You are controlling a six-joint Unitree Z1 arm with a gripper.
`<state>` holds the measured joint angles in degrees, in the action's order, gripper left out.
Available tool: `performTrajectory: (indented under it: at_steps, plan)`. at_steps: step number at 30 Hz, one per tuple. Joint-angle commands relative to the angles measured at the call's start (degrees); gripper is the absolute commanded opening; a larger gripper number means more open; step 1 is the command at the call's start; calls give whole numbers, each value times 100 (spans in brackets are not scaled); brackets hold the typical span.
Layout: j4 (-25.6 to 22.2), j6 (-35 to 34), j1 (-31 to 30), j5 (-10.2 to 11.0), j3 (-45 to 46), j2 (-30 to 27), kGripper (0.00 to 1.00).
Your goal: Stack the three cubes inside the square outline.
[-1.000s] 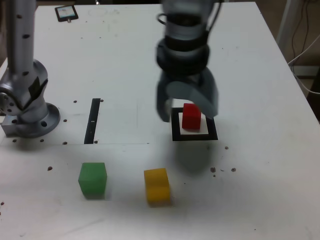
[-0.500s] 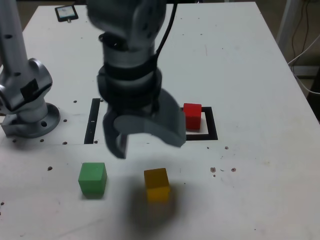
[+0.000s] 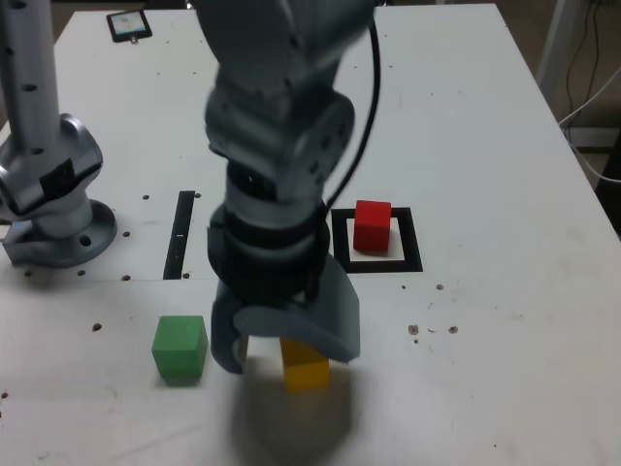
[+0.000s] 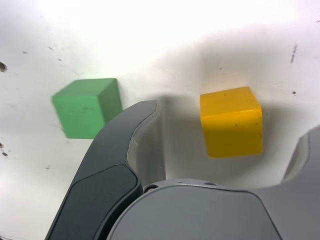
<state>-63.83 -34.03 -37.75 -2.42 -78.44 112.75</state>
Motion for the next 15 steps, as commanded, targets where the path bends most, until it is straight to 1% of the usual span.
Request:
performTrajectory:
  at_steps: [1, 5, 10, 12, 15]
  plan:
    - [24, -7, 4, -15, -63, 83, 86]
    - [21, -1, 4, -28, -90, 182, 78]
    - [20, 4, 24, 2, -120, 249, 64]
    - [27, 17, 41, 16, -134, 279, 61]
    - [50, 76, 61, 23, -178, 332, 60]
